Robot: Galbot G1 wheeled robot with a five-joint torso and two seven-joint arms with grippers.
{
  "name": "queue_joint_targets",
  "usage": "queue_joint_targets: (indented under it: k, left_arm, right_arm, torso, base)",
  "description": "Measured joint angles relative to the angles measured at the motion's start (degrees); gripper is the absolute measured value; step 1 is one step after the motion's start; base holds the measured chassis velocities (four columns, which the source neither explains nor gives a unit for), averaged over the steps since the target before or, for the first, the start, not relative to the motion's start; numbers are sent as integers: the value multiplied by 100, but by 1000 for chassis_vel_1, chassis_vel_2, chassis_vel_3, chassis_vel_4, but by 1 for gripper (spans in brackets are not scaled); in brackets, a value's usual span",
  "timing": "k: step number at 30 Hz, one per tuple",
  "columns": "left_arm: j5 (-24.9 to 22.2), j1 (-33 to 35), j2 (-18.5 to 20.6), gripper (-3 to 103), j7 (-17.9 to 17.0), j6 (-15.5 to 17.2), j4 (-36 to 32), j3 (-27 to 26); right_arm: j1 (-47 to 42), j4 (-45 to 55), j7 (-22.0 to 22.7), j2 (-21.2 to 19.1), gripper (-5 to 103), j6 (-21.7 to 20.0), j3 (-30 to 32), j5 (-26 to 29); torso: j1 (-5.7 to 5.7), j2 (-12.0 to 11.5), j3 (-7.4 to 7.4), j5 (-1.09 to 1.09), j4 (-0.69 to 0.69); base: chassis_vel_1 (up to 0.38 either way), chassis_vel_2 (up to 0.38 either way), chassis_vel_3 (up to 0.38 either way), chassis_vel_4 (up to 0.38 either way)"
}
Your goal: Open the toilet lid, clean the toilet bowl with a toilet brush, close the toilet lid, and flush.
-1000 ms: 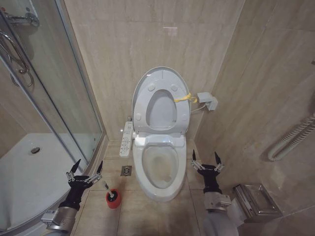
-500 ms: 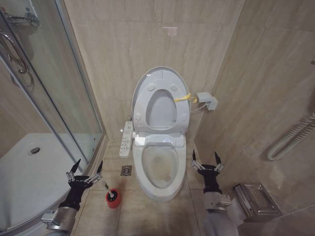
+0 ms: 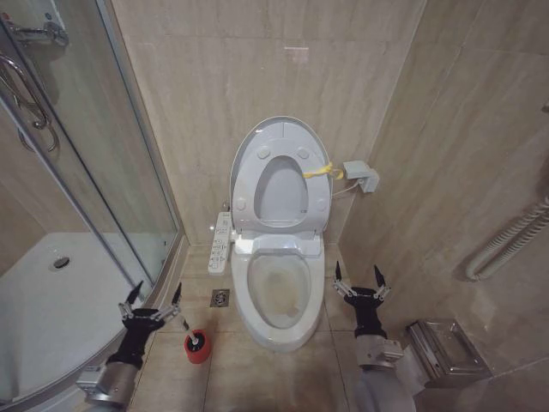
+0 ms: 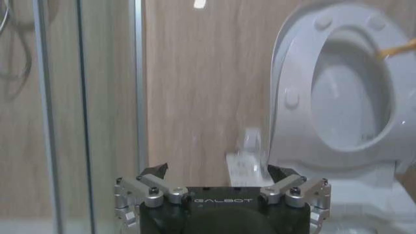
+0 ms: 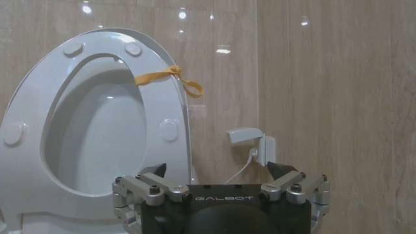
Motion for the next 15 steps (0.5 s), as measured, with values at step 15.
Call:
queue_joint_targets:
  k: [15]
  left_arm:
    - [871, 278, -488, 100, -654, 363, -446, 418]
  right_arm:
    - [0, 0, 0, 0, 100, 0, 0, 0]
  torso:
    - [0, 0, 0, 0, 0]
  base:
    - [0, 0, 0, 0]
